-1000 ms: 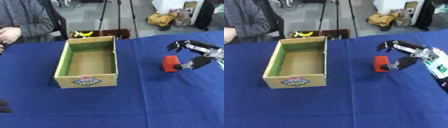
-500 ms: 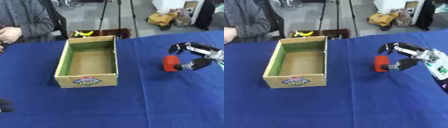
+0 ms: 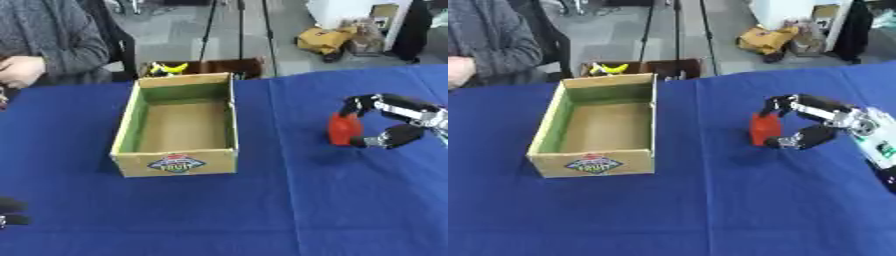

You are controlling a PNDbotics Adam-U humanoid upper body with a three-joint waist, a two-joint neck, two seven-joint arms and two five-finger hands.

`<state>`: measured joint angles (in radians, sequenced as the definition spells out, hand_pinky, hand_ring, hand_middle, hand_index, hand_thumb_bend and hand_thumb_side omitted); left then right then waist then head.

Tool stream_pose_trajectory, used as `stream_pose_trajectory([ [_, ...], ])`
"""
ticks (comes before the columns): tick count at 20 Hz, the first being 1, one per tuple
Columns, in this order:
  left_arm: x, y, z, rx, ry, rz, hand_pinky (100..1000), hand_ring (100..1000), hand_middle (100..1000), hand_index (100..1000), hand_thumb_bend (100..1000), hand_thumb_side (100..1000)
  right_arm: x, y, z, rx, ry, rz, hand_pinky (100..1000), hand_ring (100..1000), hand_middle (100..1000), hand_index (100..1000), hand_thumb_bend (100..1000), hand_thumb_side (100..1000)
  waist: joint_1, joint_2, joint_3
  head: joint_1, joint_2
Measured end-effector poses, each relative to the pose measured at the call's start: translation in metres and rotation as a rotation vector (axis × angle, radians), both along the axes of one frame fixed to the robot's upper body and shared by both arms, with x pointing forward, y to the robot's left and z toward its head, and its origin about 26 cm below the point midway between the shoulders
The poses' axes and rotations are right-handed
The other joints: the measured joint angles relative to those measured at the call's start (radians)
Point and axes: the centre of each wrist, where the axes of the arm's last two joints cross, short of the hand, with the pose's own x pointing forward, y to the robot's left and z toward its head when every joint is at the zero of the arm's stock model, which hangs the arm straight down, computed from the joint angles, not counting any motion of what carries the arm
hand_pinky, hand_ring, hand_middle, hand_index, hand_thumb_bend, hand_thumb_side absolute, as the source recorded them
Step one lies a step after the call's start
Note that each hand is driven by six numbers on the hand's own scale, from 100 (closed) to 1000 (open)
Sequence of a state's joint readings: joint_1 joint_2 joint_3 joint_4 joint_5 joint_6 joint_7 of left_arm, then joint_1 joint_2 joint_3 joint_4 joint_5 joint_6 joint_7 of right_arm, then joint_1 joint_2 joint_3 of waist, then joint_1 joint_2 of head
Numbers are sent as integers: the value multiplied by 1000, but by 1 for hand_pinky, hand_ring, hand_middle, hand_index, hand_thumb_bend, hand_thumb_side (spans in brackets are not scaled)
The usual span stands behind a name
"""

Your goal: Pick up objects on the table and place them in the box.

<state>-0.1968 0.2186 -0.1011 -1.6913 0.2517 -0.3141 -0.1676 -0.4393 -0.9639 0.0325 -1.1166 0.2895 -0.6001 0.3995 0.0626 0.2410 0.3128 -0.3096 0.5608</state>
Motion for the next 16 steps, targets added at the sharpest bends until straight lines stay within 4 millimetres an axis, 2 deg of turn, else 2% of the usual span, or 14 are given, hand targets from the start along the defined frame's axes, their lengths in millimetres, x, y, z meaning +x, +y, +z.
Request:
stream_pose_trajectory([
  [4,0,0,0,1,1,-2,583,664,601,701,205,1000,0,0,0,-7,-8,0,766,1000,801,832,450,703,2,0,0,0,0],
  [10,0,-2,0,-6,2,-4,583,665,602,701,205,1000,-3,0,-6,1,-20,-3,773,1000,908,878,469,672,3,3,-4,4,0],
  [16,0,-2,0,-6,2,-3,583,665,602,701,205,1000,-3,2,-2,27,-72,-14,775,1000,921,885,471,675,3,5,-3,5,0],
])
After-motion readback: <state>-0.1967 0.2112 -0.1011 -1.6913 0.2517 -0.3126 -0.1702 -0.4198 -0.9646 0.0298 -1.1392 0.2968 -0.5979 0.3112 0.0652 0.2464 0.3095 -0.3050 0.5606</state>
